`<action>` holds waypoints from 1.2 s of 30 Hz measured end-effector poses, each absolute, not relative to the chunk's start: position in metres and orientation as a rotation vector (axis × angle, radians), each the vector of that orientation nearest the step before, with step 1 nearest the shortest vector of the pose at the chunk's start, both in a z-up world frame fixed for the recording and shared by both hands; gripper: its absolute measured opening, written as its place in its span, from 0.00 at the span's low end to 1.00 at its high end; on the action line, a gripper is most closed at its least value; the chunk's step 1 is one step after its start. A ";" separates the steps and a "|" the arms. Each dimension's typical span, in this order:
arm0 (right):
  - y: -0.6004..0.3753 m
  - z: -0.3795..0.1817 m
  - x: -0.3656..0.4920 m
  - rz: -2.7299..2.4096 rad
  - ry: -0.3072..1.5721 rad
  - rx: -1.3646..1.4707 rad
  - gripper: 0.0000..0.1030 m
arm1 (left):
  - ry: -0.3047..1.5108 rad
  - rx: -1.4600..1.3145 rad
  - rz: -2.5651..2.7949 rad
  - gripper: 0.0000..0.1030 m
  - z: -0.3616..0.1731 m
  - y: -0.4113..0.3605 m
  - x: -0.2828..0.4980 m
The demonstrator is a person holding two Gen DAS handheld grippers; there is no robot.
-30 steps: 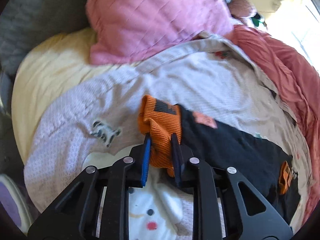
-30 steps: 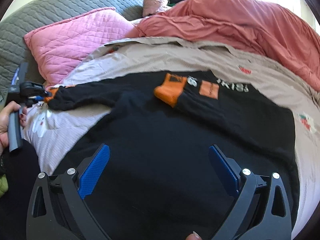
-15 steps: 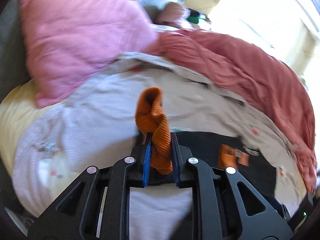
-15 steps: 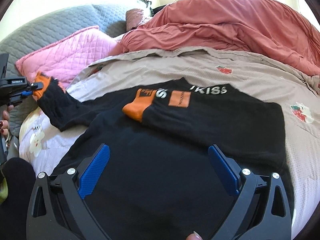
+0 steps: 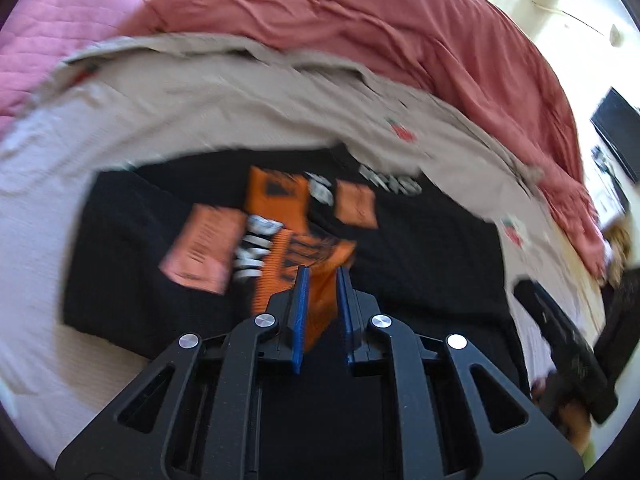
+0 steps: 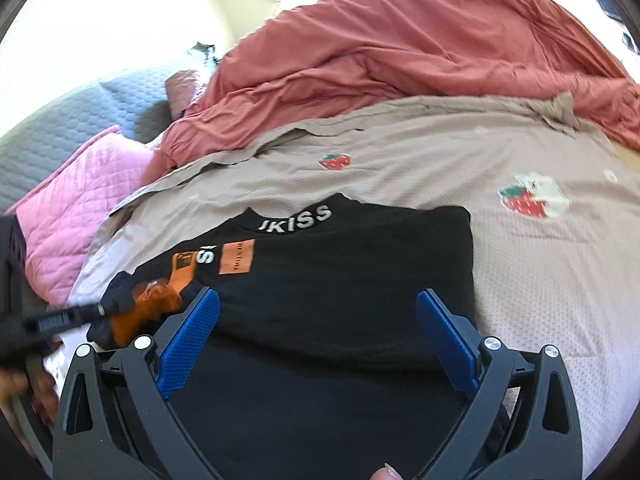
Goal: Fold small clothes
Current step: 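Fold the sleeve across the sweatshirt back and open the left gripper, then grasp the folded orange cuff with the right gripper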
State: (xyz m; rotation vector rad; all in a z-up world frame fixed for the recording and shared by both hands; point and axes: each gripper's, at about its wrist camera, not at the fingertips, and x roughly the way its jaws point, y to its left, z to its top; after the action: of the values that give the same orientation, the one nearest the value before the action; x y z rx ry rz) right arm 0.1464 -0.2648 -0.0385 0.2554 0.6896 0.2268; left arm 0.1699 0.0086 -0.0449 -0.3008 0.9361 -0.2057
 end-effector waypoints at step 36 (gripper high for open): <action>-0.078 -0.073 0.184 0.562 1.017 0.246 0.13 | 0.879 -0.342 0.064 0.43 -0.056 0.157 0.177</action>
State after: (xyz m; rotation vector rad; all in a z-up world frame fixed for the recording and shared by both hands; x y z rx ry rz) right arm 0.1841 -0.0777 -0.0728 0.2460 1.0166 0.5622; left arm 0.1766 0.1567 -0.0563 -0.3425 0.8790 0.0638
